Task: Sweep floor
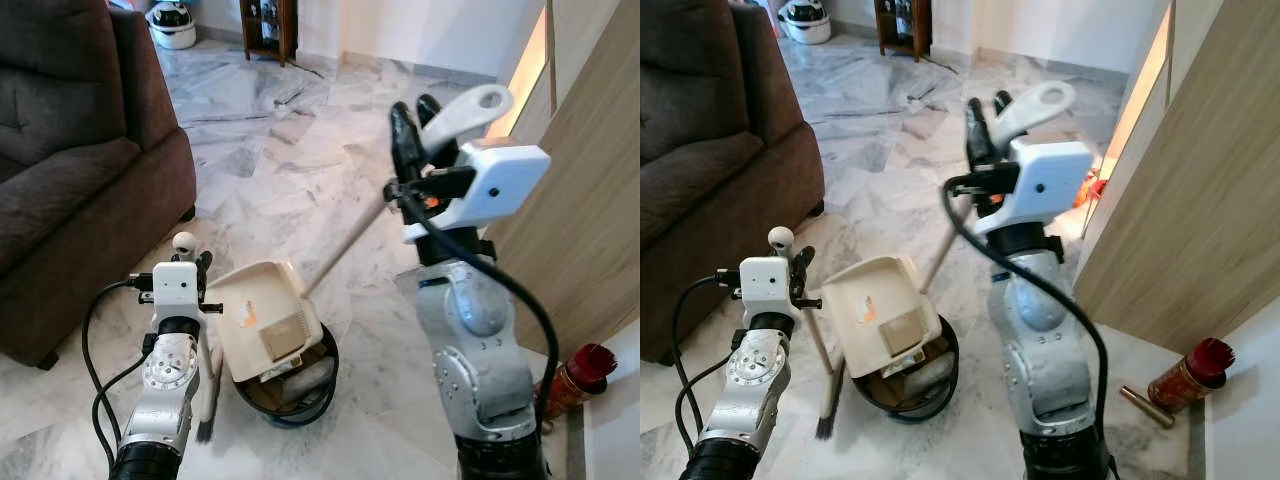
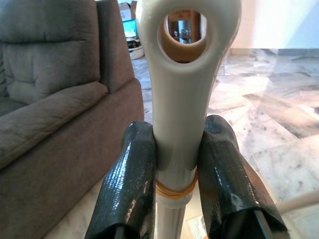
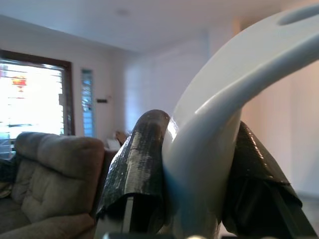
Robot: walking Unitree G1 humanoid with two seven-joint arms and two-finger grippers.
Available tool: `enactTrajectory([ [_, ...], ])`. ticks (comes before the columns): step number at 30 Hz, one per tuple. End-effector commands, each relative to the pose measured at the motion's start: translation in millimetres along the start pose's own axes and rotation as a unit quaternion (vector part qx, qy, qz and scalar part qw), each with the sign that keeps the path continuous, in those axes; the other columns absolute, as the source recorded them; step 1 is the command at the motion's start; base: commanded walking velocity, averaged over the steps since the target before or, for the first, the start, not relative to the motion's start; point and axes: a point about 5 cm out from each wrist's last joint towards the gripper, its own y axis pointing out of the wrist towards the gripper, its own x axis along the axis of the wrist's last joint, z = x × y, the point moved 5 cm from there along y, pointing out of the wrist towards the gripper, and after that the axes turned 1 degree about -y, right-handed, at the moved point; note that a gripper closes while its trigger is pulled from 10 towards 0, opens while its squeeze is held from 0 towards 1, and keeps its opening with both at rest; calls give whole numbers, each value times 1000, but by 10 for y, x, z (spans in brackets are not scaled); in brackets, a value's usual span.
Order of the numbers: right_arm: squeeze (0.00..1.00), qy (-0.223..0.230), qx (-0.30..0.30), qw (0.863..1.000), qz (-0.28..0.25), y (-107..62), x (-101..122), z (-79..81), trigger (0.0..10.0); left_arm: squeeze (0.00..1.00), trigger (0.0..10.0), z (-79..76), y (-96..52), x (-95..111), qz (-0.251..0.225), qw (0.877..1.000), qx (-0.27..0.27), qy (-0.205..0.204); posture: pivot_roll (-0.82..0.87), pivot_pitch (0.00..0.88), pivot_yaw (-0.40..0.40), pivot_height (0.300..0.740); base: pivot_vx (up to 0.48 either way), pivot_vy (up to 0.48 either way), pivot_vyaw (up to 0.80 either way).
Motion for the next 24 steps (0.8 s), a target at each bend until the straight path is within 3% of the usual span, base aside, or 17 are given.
enactTrajectory([
  [1, 0, -27, 13, 997, -68, 11, 301, 79, 10000, 0, 10000, 5, 26, 122, -27, 1000, -1, -1, -62, 84, -5, 740, 0, 0, 0],
  [6, 0, -31, 47, 996, -73, -40, 292, 318, 10000, 0, 10000, -20, 21, 142, -34, 999, -10, 10, -62, 84, -5, 740, 0, 0, 0],
  [11, 0, -37, 62, 994, -82, -69, 326, 420, 10000, 0, 10000, -29, 16, 147, -36, 999, -13, 13, -59, 87, -6, 740, 0, 0, 0],
  [18, 0, -103, 145, 978, -114, -197, 369, 742, 10000, 0, 10000, -39, 17, 154, -37, 999, -14, 13, -60, 88, -5, 740, 0, 0, 0],
  [24, 0, -126, 173, 969, -124, -266, 359, 869, 10000, 0, 10000, -36, 23, 160, -38, 999, -13, 14, -58, 90, -5, 740, 0, 0, 0],
])
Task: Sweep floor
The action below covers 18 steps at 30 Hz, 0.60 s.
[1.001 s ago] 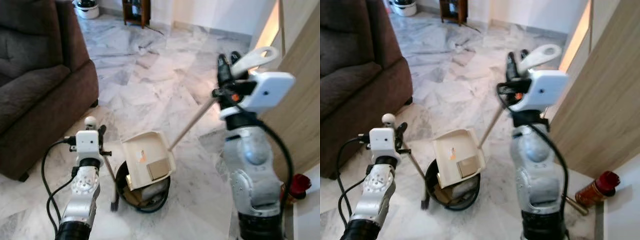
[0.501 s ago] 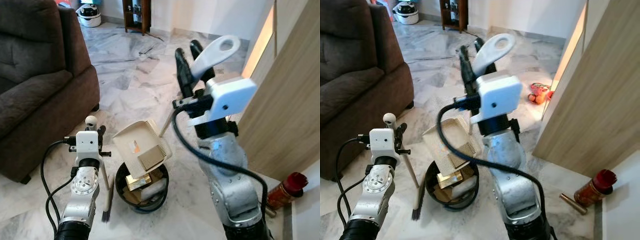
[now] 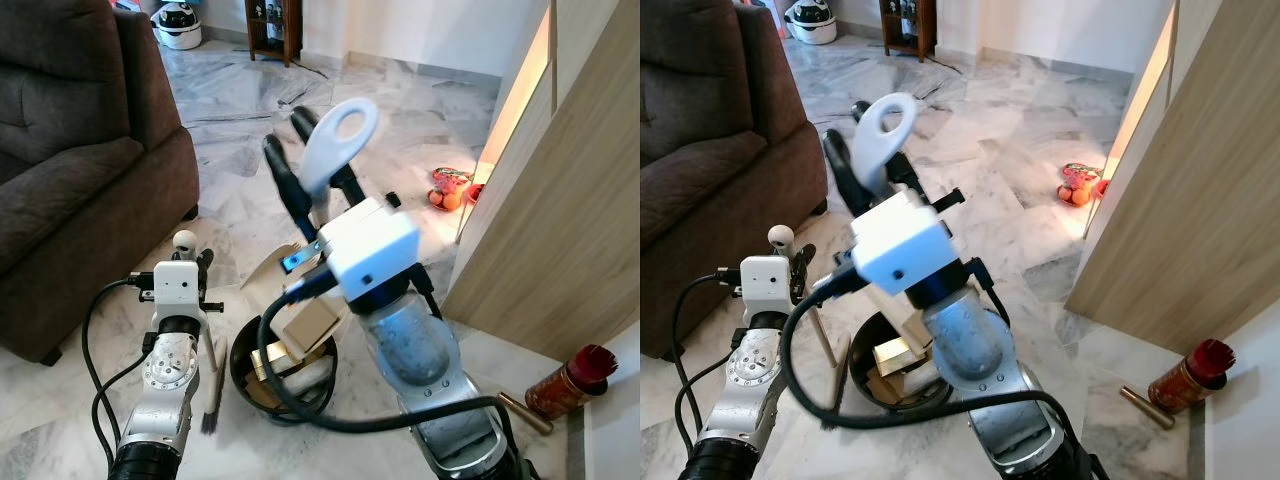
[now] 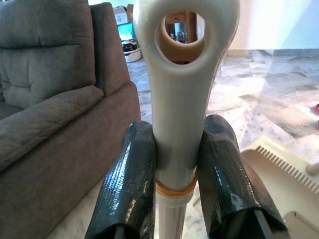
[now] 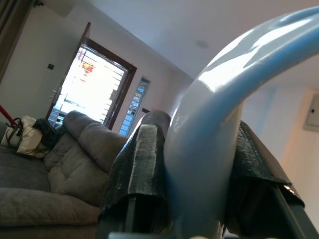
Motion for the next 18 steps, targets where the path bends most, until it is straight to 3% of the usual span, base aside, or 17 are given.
enactTrajectory([
  [1, 0, -10, 1, 998, -58, 2, 264, 1, 10000, 0, 10000, -8, 26, 131, -29, 1000, -6, 9, -58, 90, -5, 740, 0, 0, 0],
  [18, 0, -21, 14, 997, -67, -9, 288, 68, 10000, 0, 10000, -13, 24, 133, -31, 999, -5, 8, -55, 85, -9, 740, 0, 0, 0],
])
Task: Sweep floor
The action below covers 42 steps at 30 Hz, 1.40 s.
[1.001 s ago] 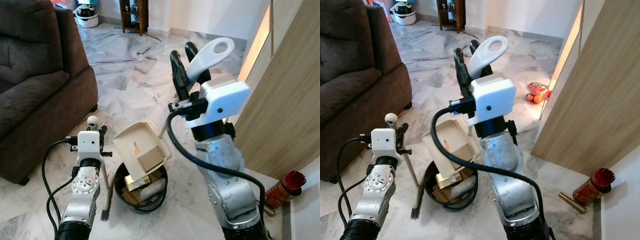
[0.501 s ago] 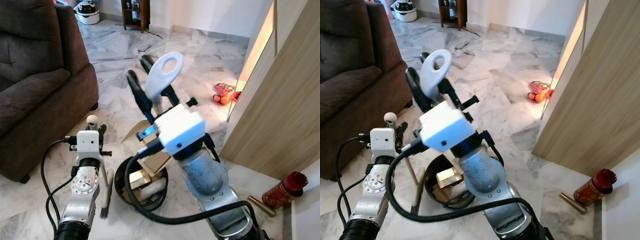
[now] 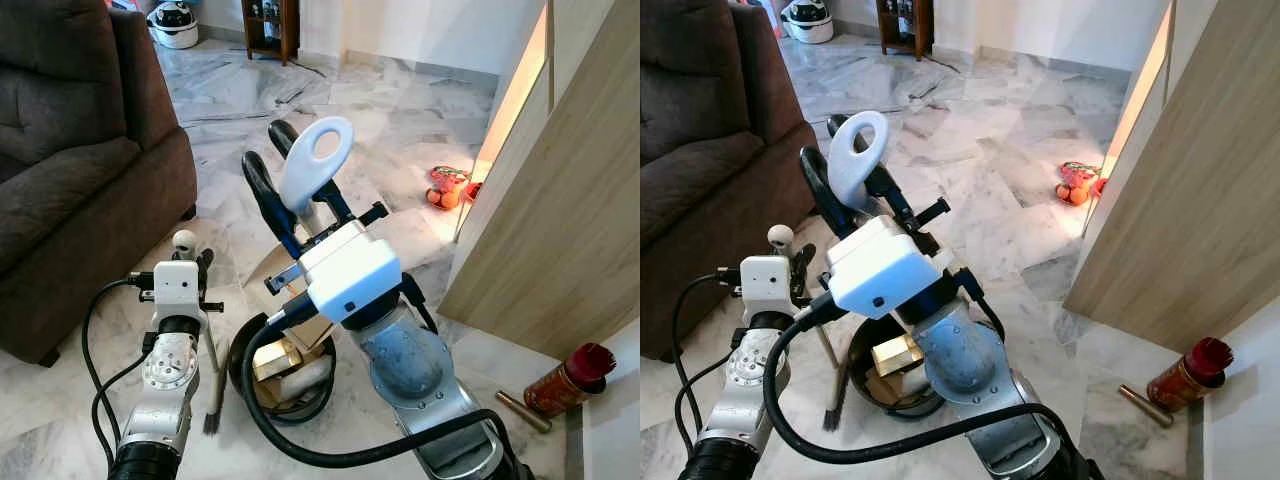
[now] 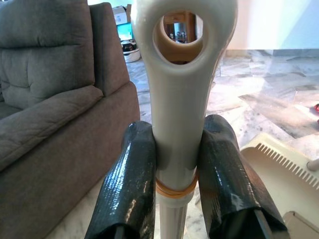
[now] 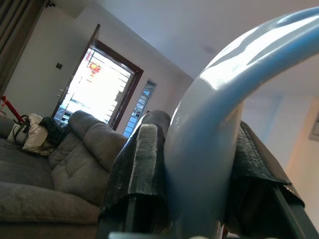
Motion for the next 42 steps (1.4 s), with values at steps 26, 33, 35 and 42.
enactTrajectory([
  [26, 0, -63, -99, 993, -5, 77, -37, -636, 10000, 0, 10000, -21, 29, 134, -31, 999, -4, 6, -57, 76, -14, 740, 0, 0, 0],
  [33, 0, -107, -158, 981, 44, -2, -272, -1025, 10000, 0, 10000, -21, 32, 132, -31, 1000, -5, 6, -62, 81, -9, 740, 0, 0, 0],
  [35, 0, -112, -186, 973, 72, -95, -409, -1185, 10000, 0, 10000, -24, 29, 132, -31, 1000, -6, 6, -62, 81, -8, 740, 0, 0, 0],
  [42, 0, -114, -259, 946, 161, -492, -847, -1591, 10000, 0, 10000, -30, 24, 129, -30, 1000, -8, 5, -61, 88, -6, 740, 0, 0, 0],
])
